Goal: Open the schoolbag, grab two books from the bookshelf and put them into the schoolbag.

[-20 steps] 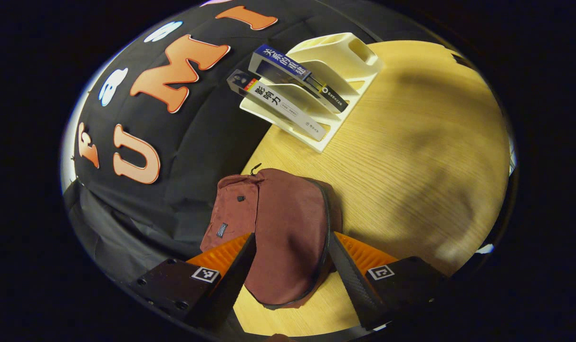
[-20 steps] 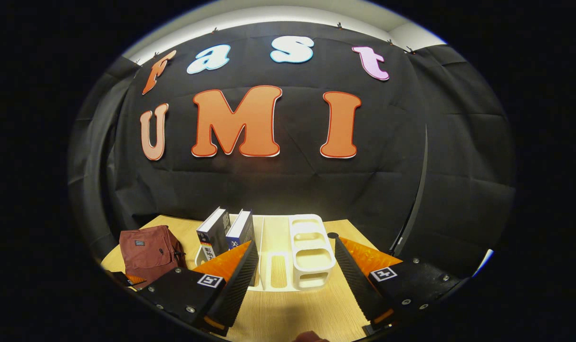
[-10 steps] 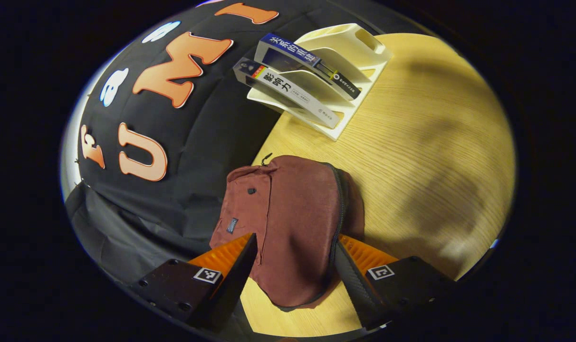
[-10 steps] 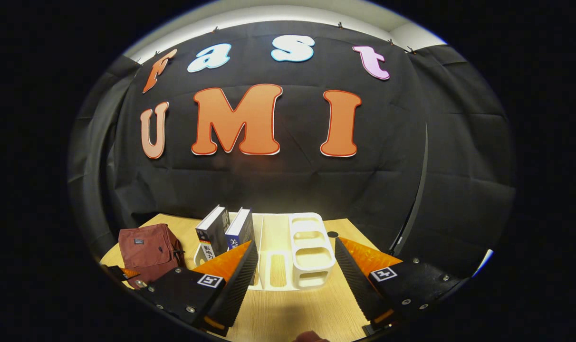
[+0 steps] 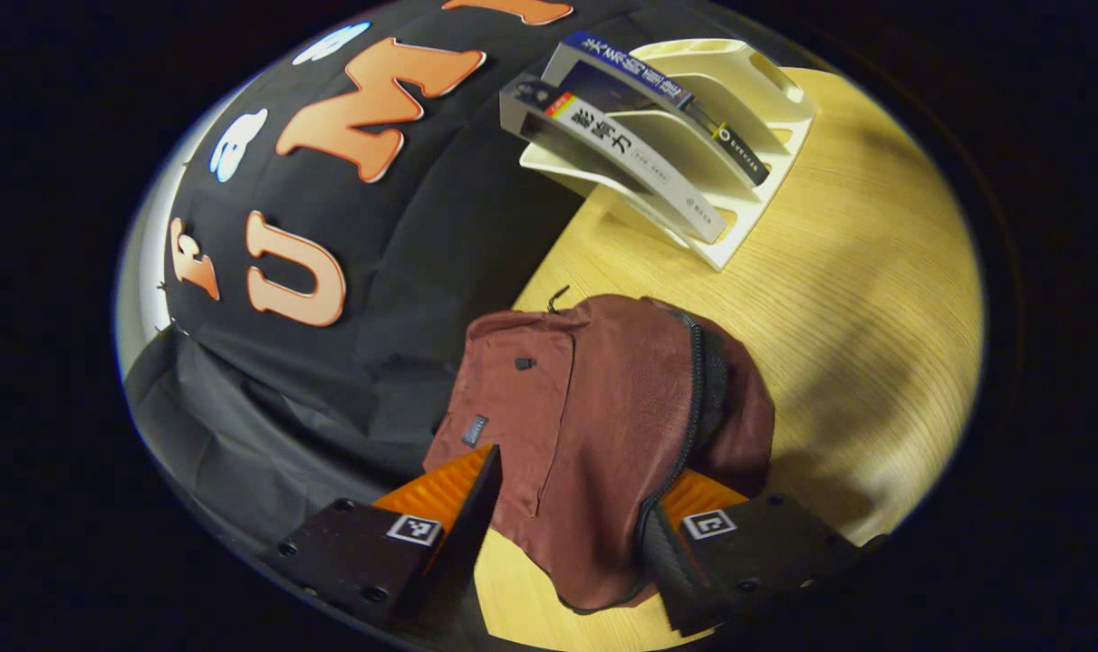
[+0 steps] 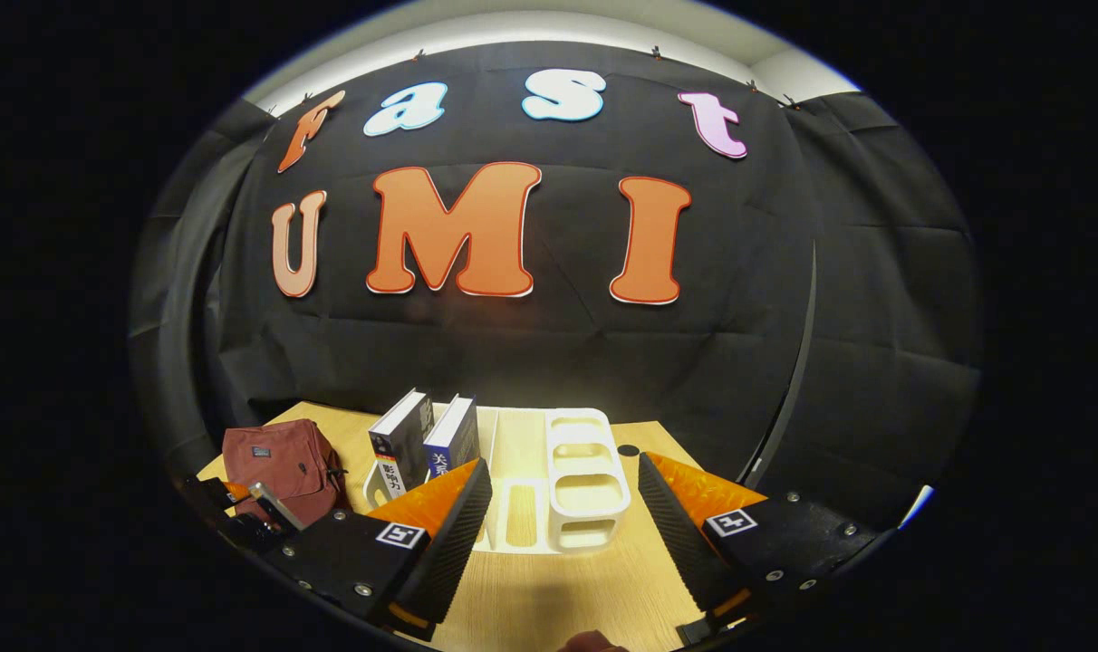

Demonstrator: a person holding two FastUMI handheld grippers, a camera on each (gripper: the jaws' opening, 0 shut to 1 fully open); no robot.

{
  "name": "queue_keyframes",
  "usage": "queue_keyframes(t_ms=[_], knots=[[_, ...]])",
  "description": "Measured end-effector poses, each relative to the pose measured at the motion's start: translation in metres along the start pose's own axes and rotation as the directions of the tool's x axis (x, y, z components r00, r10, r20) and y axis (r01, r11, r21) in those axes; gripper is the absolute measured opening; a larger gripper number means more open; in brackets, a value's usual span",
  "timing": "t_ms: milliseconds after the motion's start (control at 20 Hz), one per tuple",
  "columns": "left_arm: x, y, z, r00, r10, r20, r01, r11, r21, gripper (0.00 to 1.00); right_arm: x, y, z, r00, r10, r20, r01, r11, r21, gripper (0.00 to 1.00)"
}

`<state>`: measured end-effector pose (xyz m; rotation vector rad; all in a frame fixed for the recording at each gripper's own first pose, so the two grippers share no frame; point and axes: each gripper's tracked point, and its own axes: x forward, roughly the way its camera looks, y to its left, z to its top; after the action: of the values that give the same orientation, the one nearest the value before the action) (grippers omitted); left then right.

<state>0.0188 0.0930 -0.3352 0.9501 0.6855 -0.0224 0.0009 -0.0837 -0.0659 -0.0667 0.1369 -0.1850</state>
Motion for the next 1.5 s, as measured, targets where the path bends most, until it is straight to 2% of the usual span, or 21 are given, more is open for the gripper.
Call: queue_keyframes(t_ms=[100,150,200,250,300,500,750,950,1150,1350,1500], knots=[[0.002,-0.001,0.005,0.998,-0.068,-0.001,0.068,0.995,-0.073,0.39,0.0,-0.006,0.0,1.0,-0.004,-0.001,0.004,1.0,-0.001,0.96],[-0.001,-0.002,0.007,0.994,-0.112,-0.002,0.111,0.989,-0.097,0.43,0.001,-0.008,-0.002,1.0,-0.004,-0.008,0.004,1.0,-0.001,0.96],[-0.005,-0.002,0.008,0.988,-0.155,-0.005,0.153,0.982,-0.112,0.3,0.003,-0.01,-0.004,1.0,0.003,-0.021,-0.003,1.0,-0.003,0.96],[-0.01,-0.001,0.011,0.98,-0.201,-0.012,0.198,0.973,-0.121,0.24,0.003,-0.01,-0.005,0.999,0.016,-0.034,-0.016,1.0,-0.009,0.96],[-0.013,0.008,0.015,0.977,-0.213,-0.009,0.211,0.969,-0.129,0.13,0.003,-0.009,-0.004,0.999,0.03,-0.037,-0.031,0.999,-0.017,0.97],[-0.021,0.043,0.03,0.962,-0.271,-0.023,0.263,0.949,-0.175,0.1,0.007,-0.009,0.006,0.996,0.088,-0.032,-0.089,0.996,-0.028,0.97],[-0.024,0.071,0.042,0.941,-0.334,-0.061,0.324,0.937,-0.132,0.1,0.012,0.001,0.005,0.98,0.184,-0.079,-0.187,0.981,-0.04,0.97],[-0.022,0.09,0.055,0.895,-0.443,-0.054,0.436,0.894,-0.1,0.1,0.014,0.018,-0.001,0.964,0.208,-0.166,-0.222,0.973,-0.069,0.96],[-0.012,0.114,0.067,0.815,-0.579,-0.01,0.577,0.813,-0.08,0.1,0.019,0.064,-0.01,0.935,0.229,-0.27,-0.244,0.969,-0.022,0.97],[0.0,0.144,0.071,0.714,-0.699,0.026,0.7,0.712,-0.059,0.1,0.031,0.113,-0.005,0.918,0.181,-0.354,-0.178,0.983,0.039,0.97],[0.007,0.163,0.071,0.641,-0.766,0.047,0.768,0.64,-0.035,0.1,0.045,0.146,0.008,0.907,0.145,-0.395,-0.147,0.989,0.025,0.97]])
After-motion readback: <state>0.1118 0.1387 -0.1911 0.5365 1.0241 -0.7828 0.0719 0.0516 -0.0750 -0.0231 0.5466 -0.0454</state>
